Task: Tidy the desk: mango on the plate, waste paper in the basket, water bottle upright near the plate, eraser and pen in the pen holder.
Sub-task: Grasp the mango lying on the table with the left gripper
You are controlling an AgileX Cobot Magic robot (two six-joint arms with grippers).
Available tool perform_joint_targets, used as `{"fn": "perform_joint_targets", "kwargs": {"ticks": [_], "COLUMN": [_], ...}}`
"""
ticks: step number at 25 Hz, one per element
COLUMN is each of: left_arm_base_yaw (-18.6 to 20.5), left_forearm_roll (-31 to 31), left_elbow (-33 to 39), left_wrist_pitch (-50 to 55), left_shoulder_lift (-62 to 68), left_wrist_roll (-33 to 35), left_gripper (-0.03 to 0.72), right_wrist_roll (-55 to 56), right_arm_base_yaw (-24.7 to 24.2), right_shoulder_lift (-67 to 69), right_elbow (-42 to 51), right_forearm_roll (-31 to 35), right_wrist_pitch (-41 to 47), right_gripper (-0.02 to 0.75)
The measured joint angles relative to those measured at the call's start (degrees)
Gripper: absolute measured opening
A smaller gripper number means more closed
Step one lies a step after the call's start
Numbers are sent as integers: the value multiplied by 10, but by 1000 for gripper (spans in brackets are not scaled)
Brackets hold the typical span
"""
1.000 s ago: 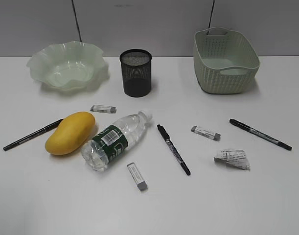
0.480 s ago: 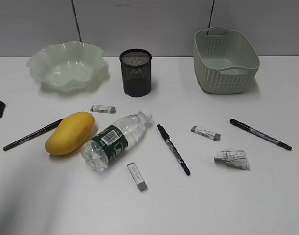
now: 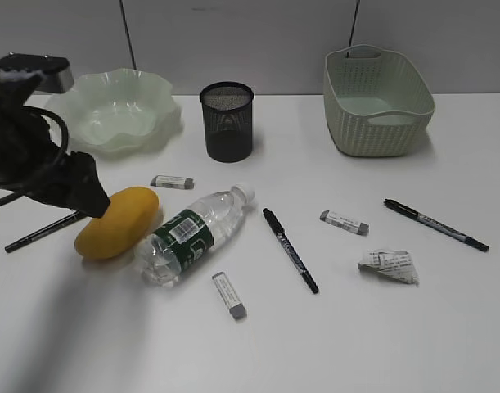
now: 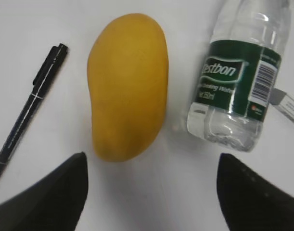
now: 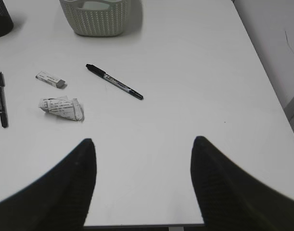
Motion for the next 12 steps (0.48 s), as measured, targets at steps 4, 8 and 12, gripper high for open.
{"fn": "perform_joint_targets", "kwargs": {"ticks": [4,8,12], "left_arm_base_yaw": [0,0,0], "left_forearm_roll": [13,31,33], "left_elbow": [-35,-64,-74], "left_wrist_pitch": [-5,-9,-13], "left_shoulder_lift": [69,124,161], "left_wrist_roll": [0,0,0], "left_gripper": [635,636,644], "right_wrist_roll": [0,0,0], "right_arm_base_yaw": [0,0,0], "right_shoulder_lift": [0,0,0], "right_elbow": [0,0,0], "right_forearm_roll": [0,0,0], "right_wrist_pitch": [0,0,0], "right_gripper": [494,494,494]}}
